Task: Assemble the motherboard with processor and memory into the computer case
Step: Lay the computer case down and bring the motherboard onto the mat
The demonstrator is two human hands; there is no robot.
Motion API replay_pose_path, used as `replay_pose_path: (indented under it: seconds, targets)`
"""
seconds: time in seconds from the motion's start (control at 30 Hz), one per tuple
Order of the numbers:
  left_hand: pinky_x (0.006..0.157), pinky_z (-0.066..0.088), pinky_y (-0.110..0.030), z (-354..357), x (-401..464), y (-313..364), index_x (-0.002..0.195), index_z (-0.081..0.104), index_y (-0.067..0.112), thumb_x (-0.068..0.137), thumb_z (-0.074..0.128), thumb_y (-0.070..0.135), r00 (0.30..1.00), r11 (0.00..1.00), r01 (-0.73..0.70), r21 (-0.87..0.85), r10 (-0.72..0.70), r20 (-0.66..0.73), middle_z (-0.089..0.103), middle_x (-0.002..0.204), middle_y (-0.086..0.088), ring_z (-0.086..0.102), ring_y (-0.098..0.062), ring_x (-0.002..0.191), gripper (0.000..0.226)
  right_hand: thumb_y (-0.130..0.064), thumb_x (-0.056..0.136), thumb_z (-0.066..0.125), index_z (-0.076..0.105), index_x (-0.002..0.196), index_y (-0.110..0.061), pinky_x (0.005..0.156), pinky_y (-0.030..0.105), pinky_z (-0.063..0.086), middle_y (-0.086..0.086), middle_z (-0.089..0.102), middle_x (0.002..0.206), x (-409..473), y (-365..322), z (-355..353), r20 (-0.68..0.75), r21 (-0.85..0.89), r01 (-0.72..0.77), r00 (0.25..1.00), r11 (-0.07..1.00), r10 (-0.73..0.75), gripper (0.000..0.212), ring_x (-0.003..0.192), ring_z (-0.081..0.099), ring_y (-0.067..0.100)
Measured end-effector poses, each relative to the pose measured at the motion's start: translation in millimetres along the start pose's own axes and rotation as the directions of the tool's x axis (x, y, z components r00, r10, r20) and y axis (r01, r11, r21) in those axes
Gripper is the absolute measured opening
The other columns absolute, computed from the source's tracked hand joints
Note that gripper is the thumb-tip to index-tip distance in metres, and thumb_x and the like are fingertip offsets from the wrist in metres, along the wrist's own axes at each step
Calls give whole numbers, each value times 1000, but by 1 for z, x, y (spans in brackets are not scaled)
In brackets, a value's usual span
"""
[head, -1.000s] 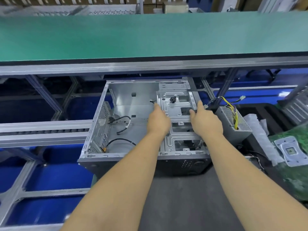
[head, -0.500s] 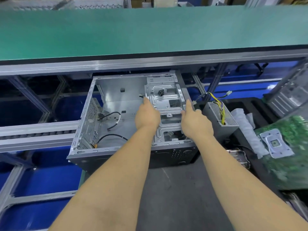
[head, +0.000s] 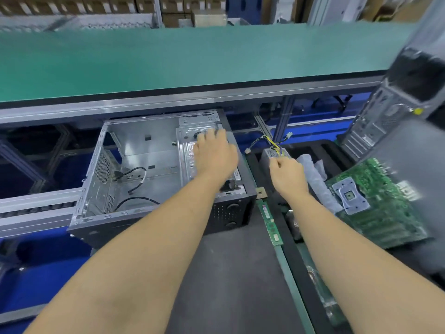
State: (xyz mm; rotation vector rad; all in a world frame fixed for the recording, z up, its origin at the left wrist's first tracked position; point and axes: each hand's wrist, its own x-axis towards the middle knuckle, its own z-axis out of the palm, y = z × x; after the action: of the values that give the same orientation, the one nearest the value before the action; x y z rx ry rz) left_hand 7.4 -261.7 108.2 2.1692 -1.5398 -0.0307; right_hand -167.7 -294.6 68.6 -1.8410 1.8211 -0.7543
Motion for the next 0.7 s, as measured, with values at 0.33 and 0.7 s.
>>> replay_pose_path:
  seconds: [0.33,0.7]
  targets:
    - [83,47,-46,68,-60,172,116,55,15,95,43,20,931,930,-154,-335,250,266,54,118,-9,55,-35,103,24,-31,94,61,44,134,-8,113,61,25,25,40,143,32,155,-108,-145,-461,-336,942,821,304,49,136,35,42]
    - [87,51,-48,140,-90,206,122,51,15,97,40,15,859,929,33,-369,162,486,53,115,-8,55,-32,96,28,-22,94,64,33,147,2,93,48,48,22,32,146,59,232,-153,-71,-438,-474,865,764,496,66,119,55,44]
